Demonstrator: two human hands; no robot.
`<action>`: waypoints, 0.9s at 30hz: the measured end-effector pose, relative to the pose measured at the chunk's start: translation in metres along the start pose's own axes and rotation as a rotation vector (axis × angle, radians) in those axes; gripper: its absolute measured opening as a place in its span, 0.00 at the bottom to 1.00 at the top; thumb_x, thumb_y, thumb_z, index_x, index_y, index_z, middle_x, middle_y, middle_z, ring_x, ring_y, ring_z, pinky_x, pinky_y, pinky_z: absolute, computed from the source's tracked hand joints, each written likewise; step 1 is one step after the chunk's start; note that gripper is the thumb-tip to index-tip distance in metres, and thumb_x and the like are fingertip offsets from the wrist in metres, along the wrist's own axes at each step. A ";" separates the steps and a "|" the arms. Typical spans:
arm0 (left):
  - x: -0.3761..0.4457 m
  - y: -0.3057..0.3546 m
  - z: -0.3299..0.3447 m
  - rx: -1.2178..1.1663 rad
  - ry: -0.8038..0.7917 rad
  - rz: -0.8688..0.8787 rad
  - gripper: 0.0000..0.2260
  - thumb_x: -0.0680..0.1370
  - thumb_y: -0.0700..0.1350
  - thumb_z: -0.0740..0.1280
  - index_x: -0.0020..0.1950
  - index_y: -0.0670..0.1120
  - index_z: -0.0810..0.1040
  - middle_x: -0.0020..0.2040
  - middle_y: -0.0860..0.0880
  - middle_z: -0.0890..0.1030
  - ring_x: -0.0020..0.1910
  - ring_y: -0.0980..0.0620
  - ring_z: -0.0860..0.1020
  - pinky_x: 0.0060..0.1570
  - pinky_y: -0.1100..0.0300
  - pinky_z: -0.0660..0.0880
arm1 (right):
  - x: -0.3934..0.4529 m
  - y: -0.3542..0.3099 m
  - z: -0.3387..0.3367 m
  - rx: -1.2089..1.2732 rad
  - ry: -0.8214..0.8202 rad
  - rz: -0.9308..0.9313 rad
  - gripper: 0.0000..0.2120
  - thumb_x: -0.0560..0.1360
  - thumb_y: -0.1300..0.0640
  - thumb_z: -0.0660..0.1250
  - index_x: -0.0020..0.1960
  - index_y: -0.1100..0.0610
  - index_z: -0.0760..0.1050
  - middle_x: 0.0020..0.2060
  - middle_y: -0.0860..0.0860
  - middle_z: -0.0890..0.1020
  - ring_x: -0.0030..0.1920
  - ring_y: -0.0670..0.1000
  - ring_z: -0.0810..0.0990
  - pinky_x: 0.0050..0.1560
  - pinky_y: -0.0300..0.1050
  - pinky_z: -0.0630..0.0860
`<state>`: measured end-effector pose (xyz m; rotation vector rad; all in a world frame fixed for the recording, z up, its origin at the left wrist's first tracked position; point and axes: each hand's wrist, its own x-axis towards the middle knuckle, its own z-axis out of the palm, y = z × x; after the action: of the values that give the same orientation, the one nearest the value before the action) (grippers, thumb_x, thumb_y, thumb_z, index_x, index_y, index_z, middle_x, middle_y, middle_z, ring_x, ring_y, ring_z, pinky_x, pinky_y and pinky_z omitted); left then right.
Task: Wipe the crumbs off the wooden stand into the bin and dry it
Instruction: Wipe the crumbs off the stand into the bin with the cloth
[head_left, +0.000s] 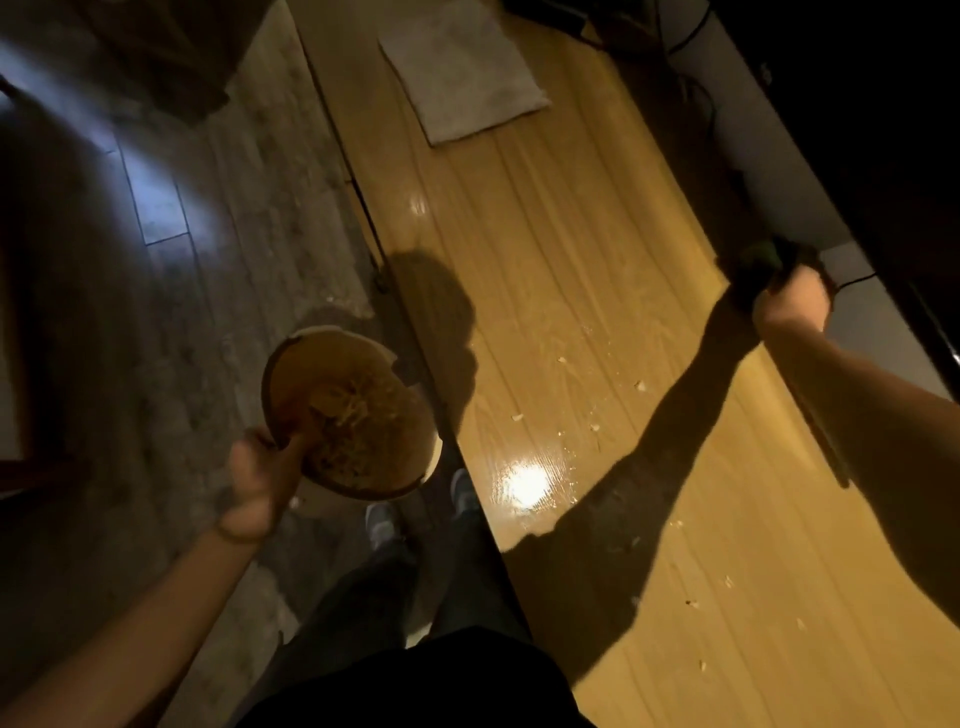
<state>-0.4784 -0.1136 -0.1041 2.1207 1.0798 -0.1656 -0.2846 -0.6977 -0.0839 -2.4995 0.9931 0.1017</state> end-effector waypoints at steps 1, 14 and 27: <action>-0.001 0.002 0.003 -0.009 0.003 0.016 0.19 0.73 0.41 0.76 0.27 0.41 0.70 0.24 0.49 0.69 0.24 0.55 0.75 0.20 0.68 0.64 | 0.004 0.003 0.006 -0.006 -0.026 0.017 0.17 0.82 0.62 0.60 0.70 0.64 0.70 0.66 0.65 0.76 0.66 0.67 0.74 0.66 0.61 0.72; 0.007 -0.010 0.009 -0.020 -0.039 0.024 0.13 0.73 0.40 0.75 0.34 0.40 0.74 0.35 0.38 0.79 0.36 0.46 0.78 0.34 0.54 0.72 | -0.094 -0.046 0.076 -0.035 0.043 -0.371 0.29 0.78 0.60 0.64 0.77 0.48 0.64 0.77 0.50 0.67 0.74 0.56 0.70 0.72 0.55 0.67; -0.010 -0.002 -0.011 -0.076 -0.105 0.055 0.13 0.70 0.47 0.75 0.43 0.42 0.74 0.36 0.47 0.75 0.34 0.51 0.75 0.30 0.57 0.67 | -0.391 -0.147 0.182 0.118 -0.480 -0.569 0.26 0.76 0.61 0.68 0.73 0.48 0.70 0.67 0.51 0.78 0.67 0.54 0.76 0.65 0.48 0.74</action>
<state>-0.4886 -0.1121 -0.0935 2.0482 0.9507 -0.2043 -0.4581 -0.2765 -0.1026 -2.3782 0.0851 0.4233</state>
